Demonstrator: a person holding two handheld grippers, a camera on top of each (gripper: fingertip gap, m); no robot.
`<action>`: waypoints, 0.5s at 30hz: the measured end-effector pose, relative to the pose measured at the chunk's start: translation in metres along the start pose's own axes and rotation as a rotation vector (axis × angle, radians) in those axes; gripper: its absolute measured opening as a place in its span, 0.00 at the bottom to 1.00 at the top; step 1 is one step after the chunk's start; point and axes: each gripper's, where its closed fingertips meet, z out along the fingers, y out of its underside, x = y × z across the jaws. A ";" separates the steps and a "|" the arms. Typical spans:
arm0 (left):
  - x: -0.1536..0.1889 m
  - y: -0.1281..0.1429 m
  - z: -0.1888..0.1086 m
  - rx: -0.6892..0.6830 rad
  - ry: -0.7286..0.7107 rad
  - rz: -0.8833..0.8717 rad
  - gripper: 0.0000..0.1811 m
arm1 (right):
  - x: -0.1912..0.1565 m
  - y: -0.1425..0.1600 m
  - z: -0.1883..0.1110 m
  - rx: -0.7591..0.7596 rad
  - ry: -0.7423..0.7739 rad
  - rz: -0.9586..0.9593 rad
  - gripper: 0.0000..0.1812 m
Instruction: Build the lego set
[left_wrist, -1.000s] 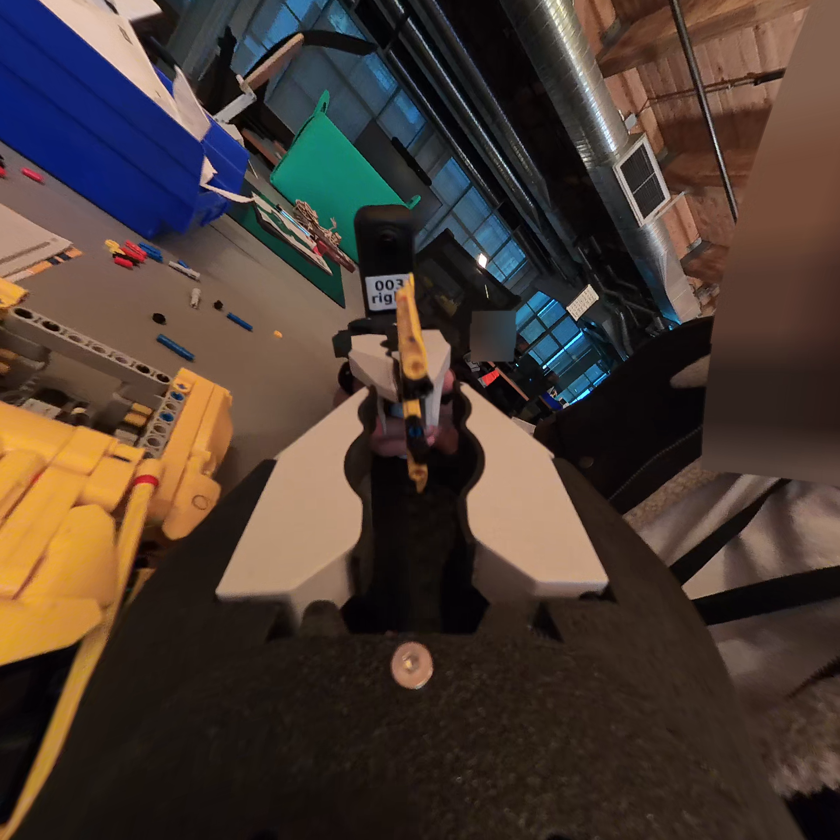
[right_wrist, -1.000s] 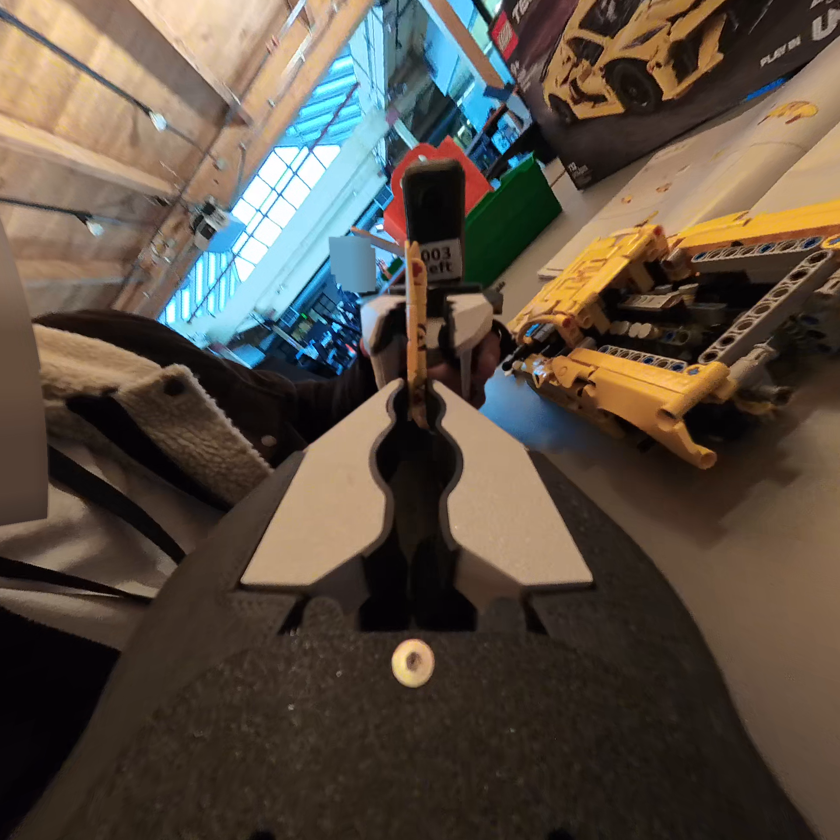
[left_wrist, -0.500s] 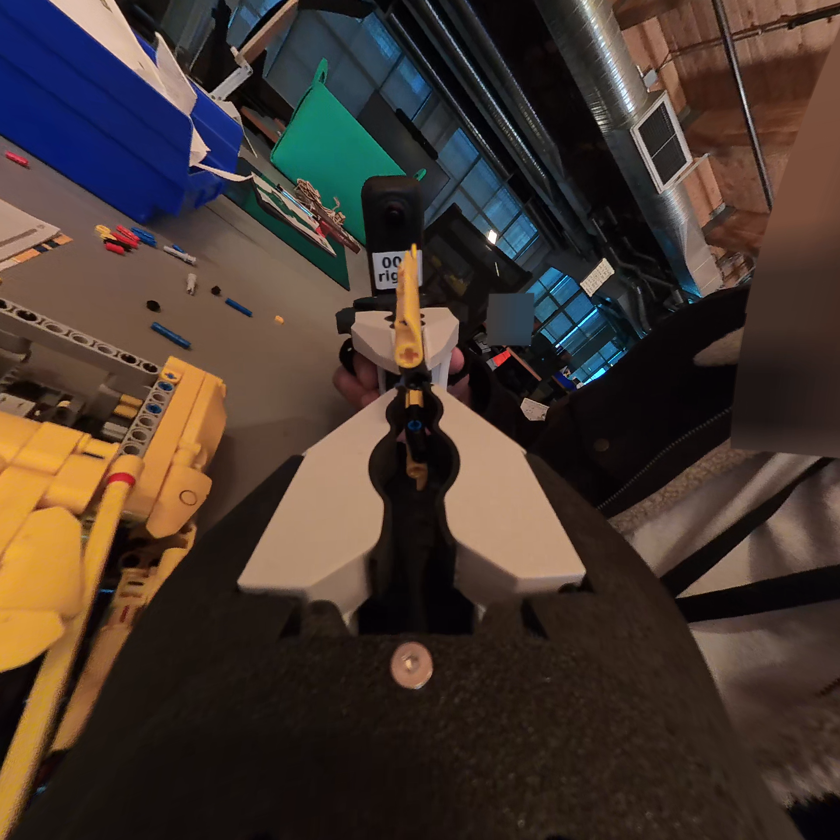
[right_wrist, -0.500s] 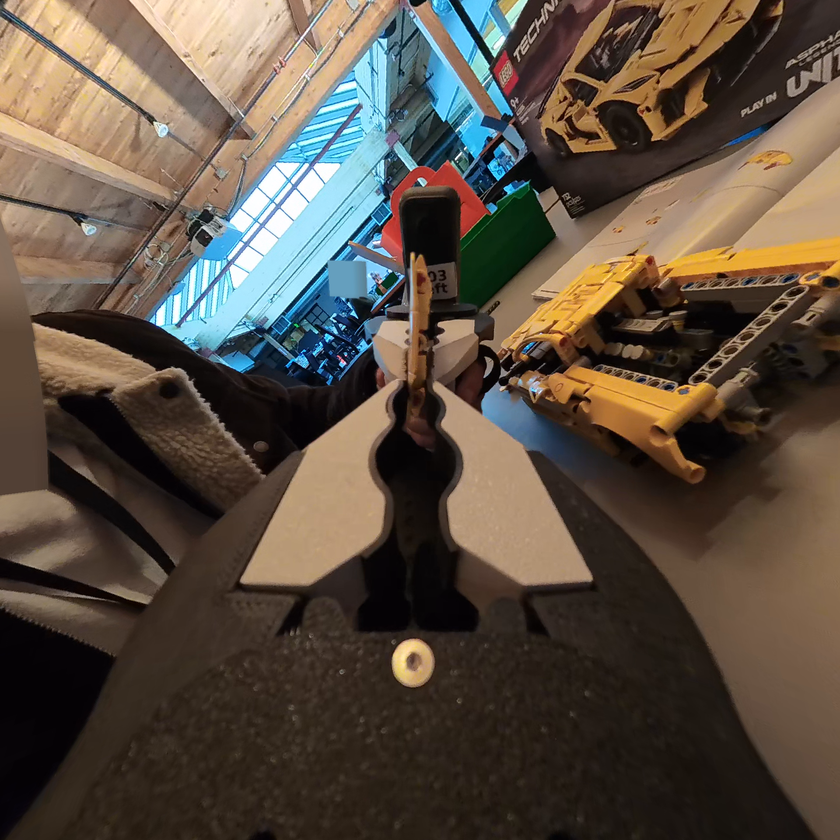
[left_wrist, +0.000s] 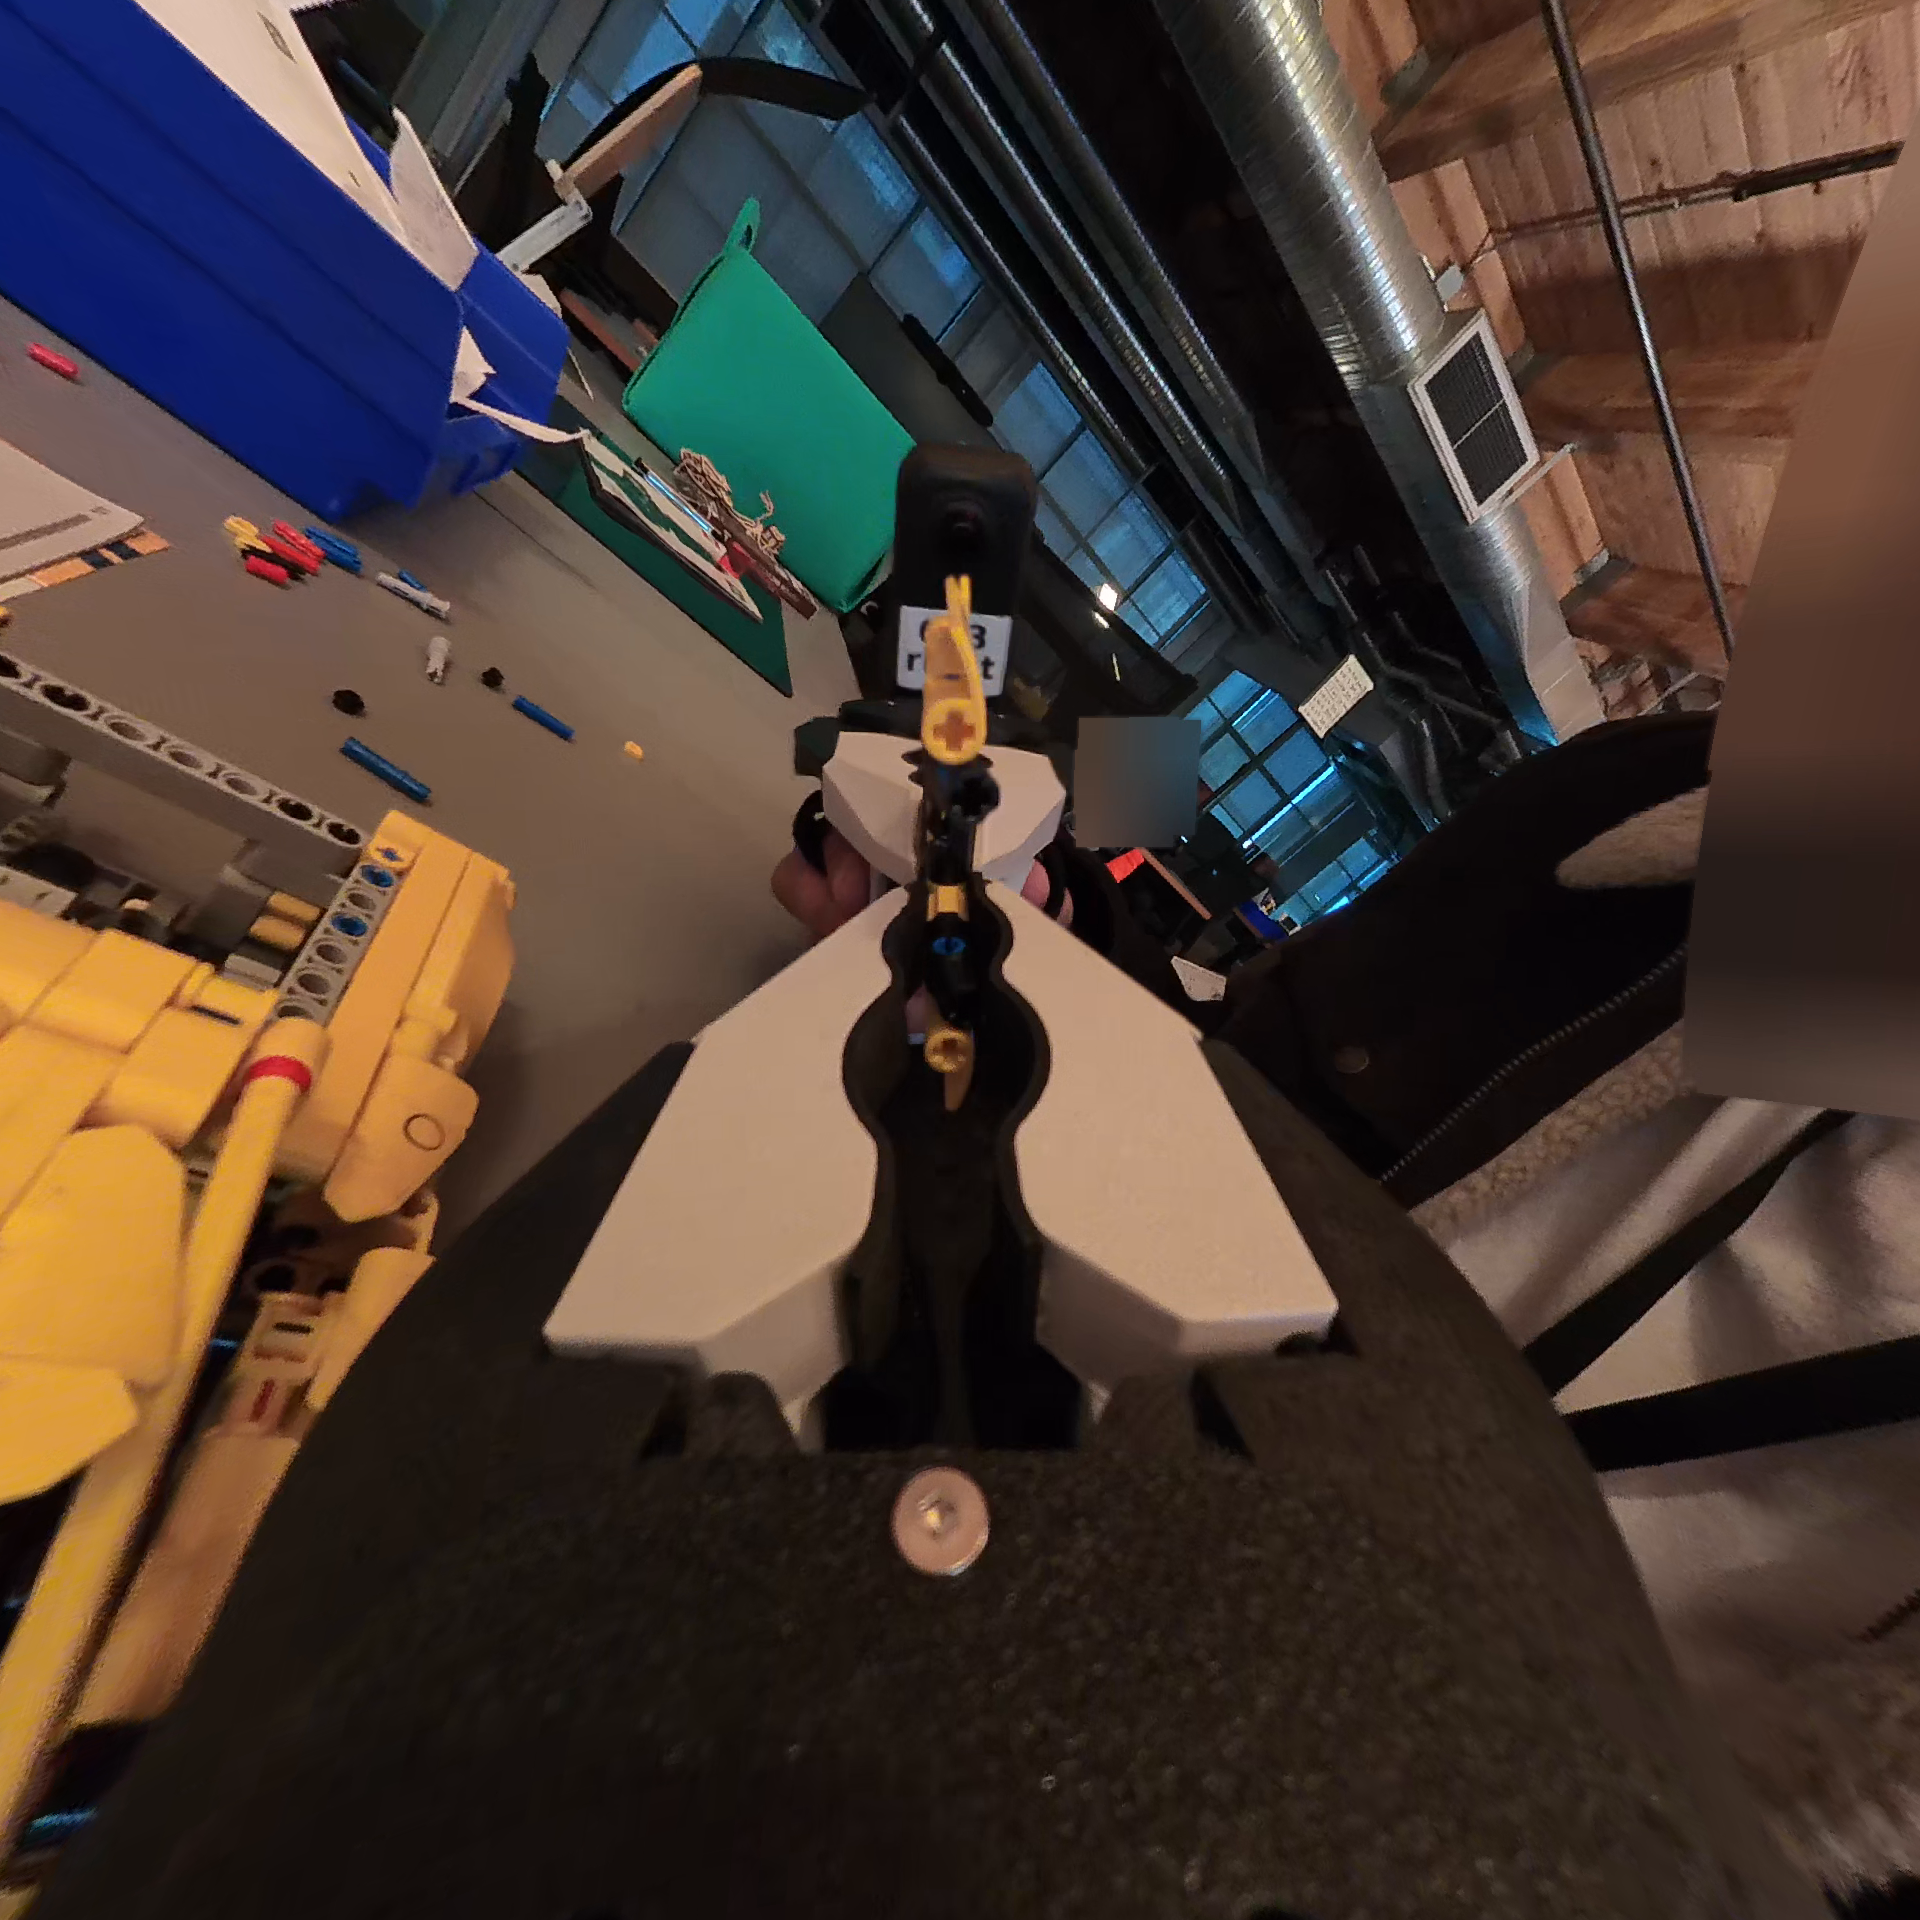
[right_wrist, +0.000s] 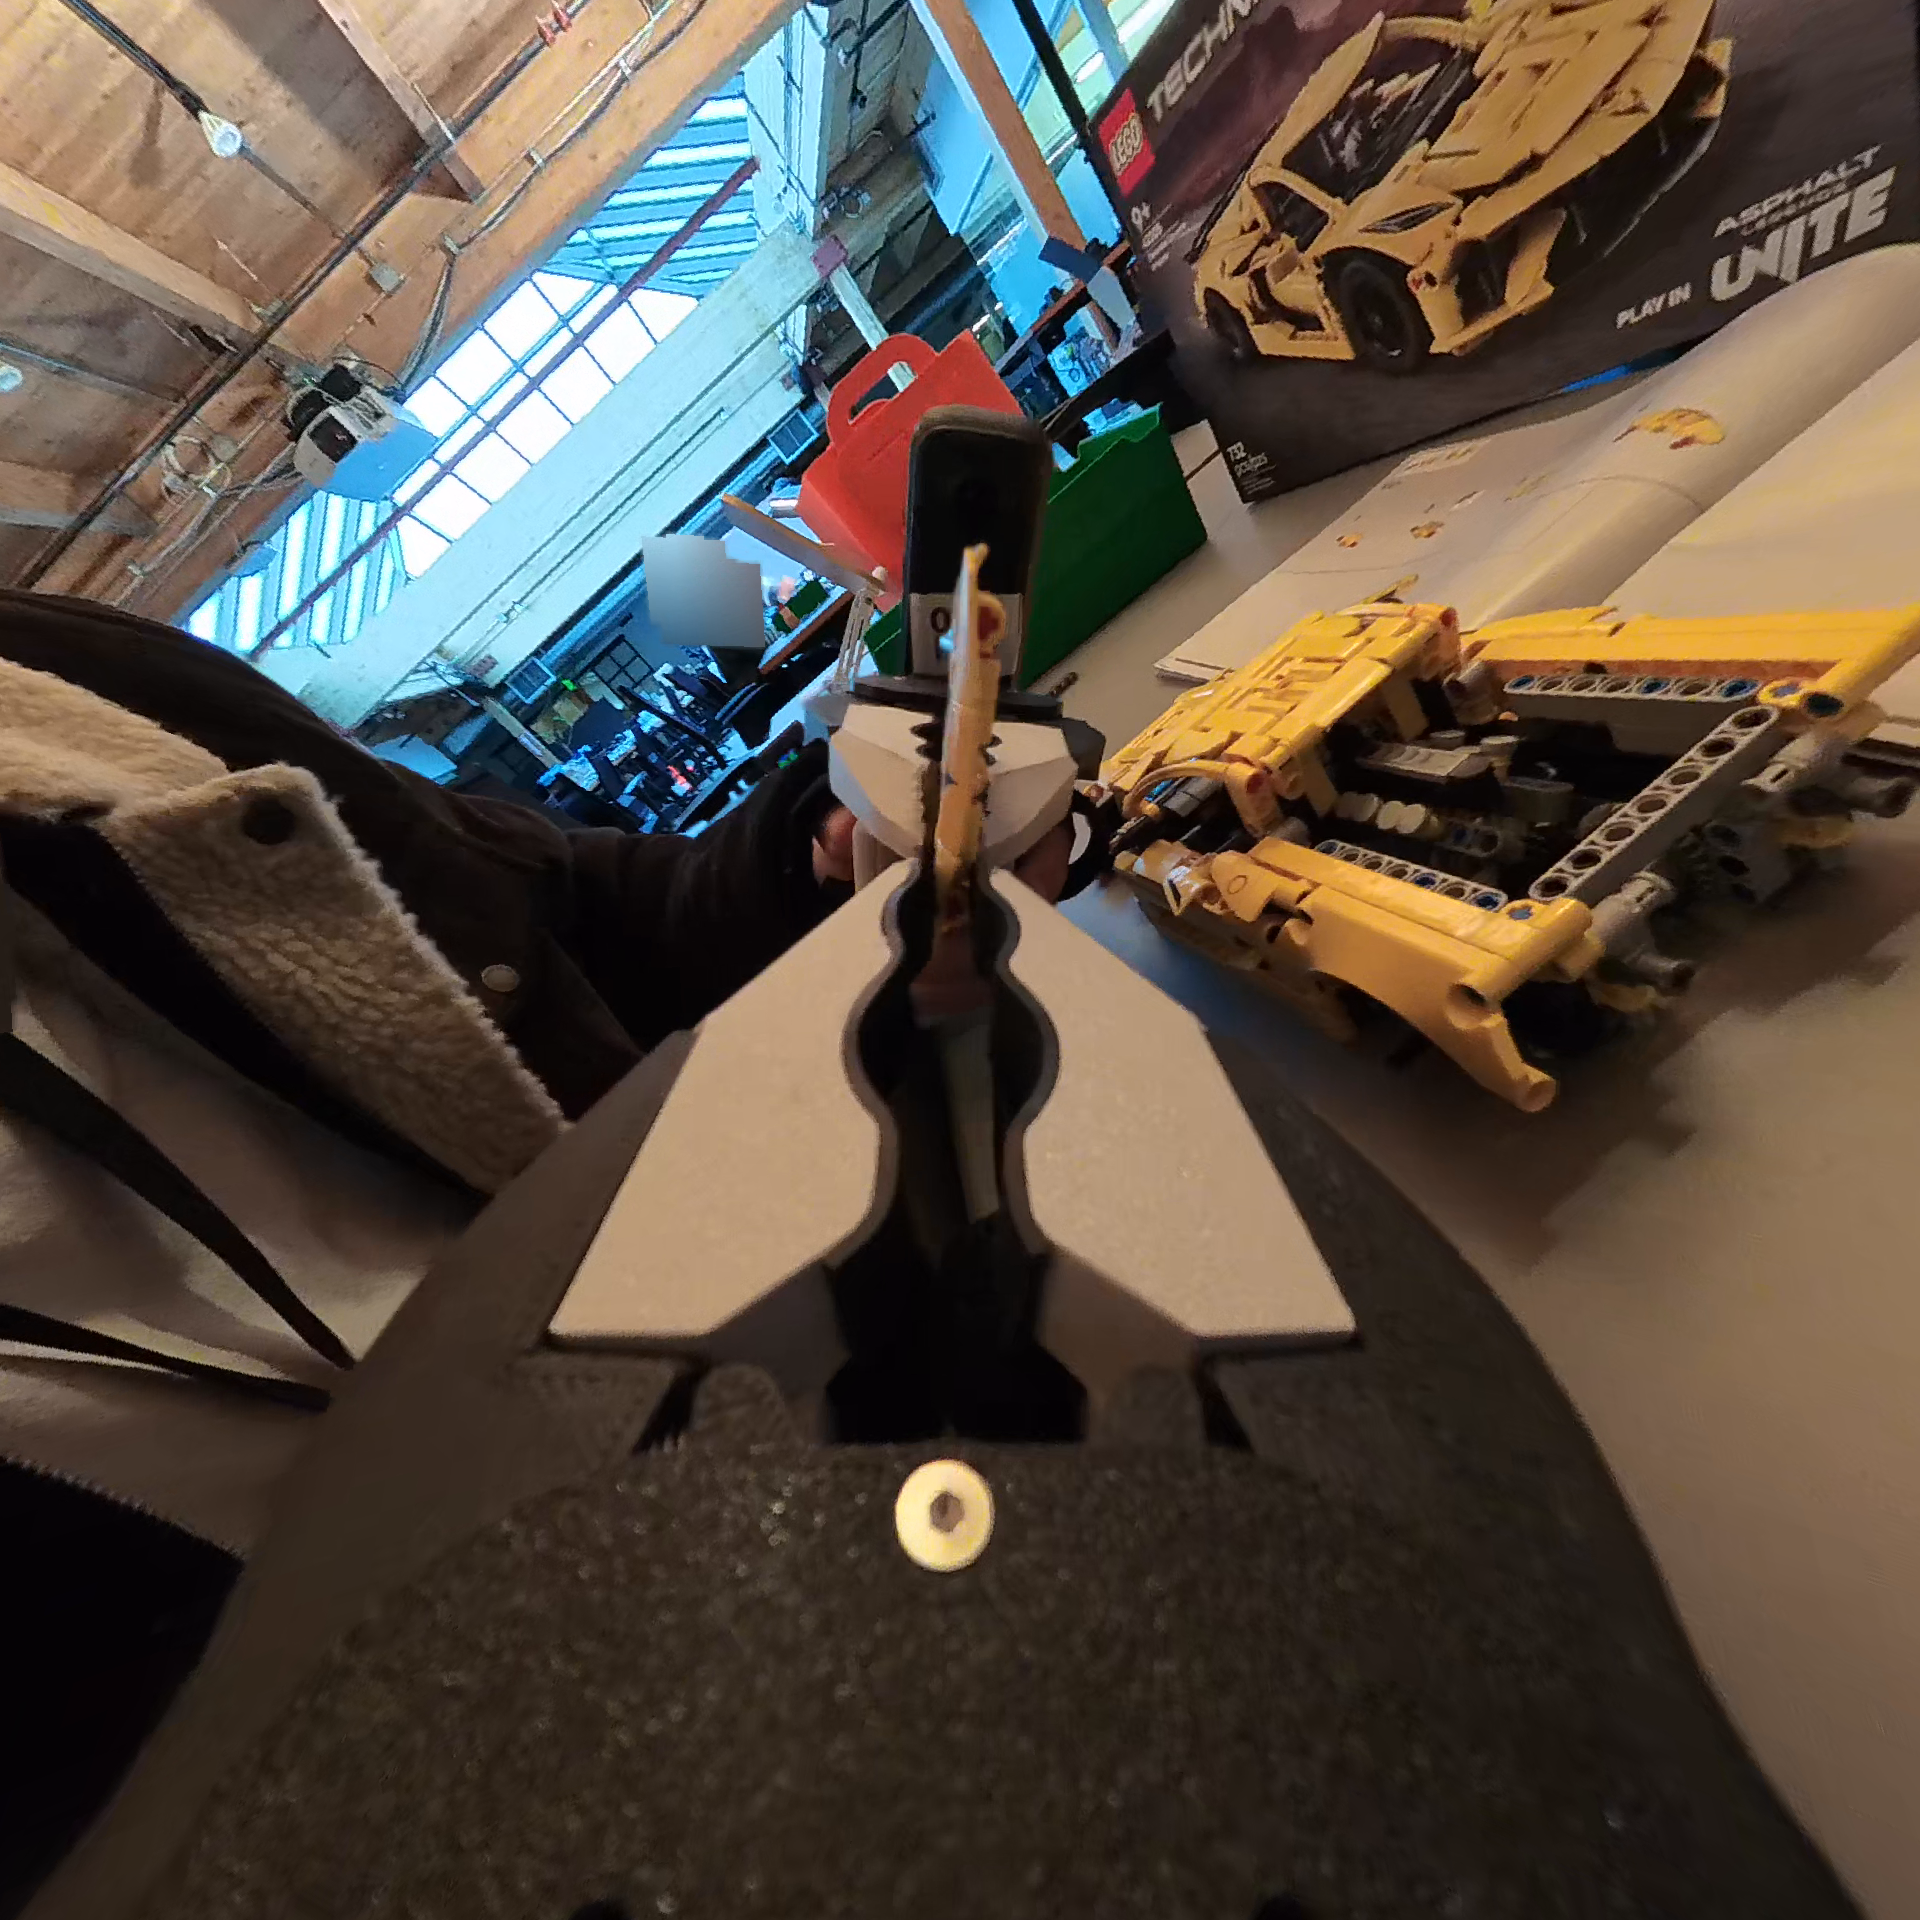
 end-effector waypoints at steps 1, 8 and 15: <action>0.000 0.000 0.000 0.005 -0.006 0.003 0.03 | 0.001 0.000 0.000 -0.003 0.015 -0.017 0.04; -0.006 0.003 0.001 -0.016 -0.051 0.030 0.03 | 0.006 0.004 0.002 -0.025 0.061 -0.039 0.04; 0.000 -0.001 -0.001 -0.016 -0.023 0.031 0.03 | 0.002 -0.006 -0.002 0.025 -0.009 0.043 0.05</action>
